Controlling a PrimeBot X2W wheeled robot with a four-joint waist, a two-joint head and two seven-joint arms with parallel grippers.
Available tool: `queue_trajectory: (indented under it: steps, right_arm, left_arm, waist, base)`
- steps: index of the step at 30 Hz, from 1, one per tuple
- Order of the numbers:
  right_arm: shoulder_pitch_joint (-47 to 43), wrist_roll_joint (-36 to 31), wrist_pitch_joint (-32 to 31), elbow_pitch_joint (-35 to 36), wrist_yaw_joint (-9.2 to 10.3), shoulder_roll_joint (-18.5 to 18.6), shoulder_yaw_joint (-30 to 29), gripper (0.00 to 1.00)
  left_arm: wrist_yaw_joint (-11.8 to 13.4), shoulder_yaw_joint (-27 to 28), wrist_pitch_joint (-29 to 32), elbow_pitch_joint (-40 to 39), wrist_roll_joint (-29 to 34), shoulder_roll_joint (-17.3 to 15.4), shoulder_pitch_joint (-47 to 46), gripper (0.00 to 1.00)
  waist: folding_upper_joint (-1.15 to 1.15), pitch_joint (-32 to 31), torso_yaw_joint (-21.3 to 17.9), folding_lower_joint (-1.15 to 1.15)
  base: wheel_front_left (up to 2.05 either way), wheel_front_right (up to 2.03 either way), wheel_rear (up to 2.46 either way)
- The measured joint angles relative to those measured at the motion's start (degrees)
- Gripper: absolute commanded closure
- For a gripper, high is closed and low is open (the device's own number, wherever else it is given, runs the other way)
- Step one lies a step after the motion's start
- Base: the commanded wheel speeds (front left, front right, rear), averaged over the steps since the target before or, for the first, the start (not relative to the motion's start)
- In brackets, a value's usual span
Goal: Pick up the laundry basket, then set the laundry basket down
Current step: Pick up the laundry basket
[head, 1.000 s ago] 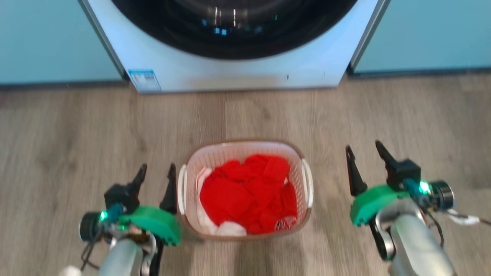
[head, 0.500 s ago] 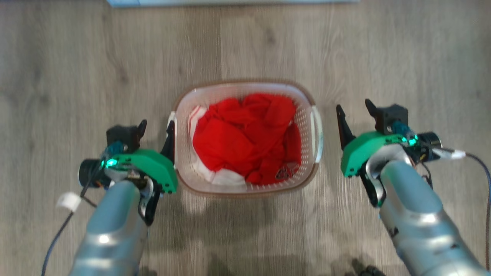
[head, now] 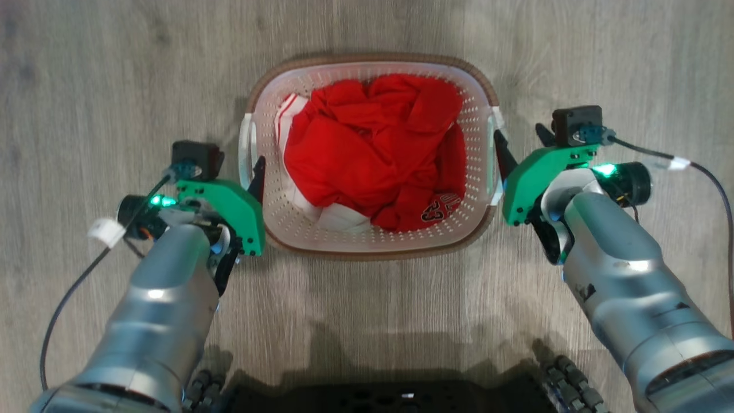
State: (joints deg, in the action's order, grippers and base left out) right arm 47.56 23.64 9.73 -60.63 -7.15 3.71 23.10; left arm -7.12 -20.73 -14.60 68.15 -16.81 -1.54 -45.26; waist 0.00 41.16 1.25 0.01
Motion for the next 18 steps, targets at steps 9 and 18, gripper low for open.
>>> queue_trajectory:
  steps: [9, 18]
  right_arm:
    - [4.5, 9.9, -6.3, -3.0, 0.0, 0.1, 7.6, 0.0]
    - [8.1, 13.6, -9.3, -5.3, 0.0, 0.1, 11.2, 0.0]
  left_arm:
    - [0.0, -8.9, 6.0, 2.6, -6.5, 0.0, -4.4, 0.0]
    - [0.0, -15.6, 11.7, 1.4, -13.1, -0.5, -6.8, 0.0]
  waist:
    - [0.0, 4.0, 0.5, -0.01]
    - [0.0, 6.8, 0.7, 0.0]
  base:
    - [0.0, 0.0, 0.0]
    - [0.0, 0.0, 0.0]
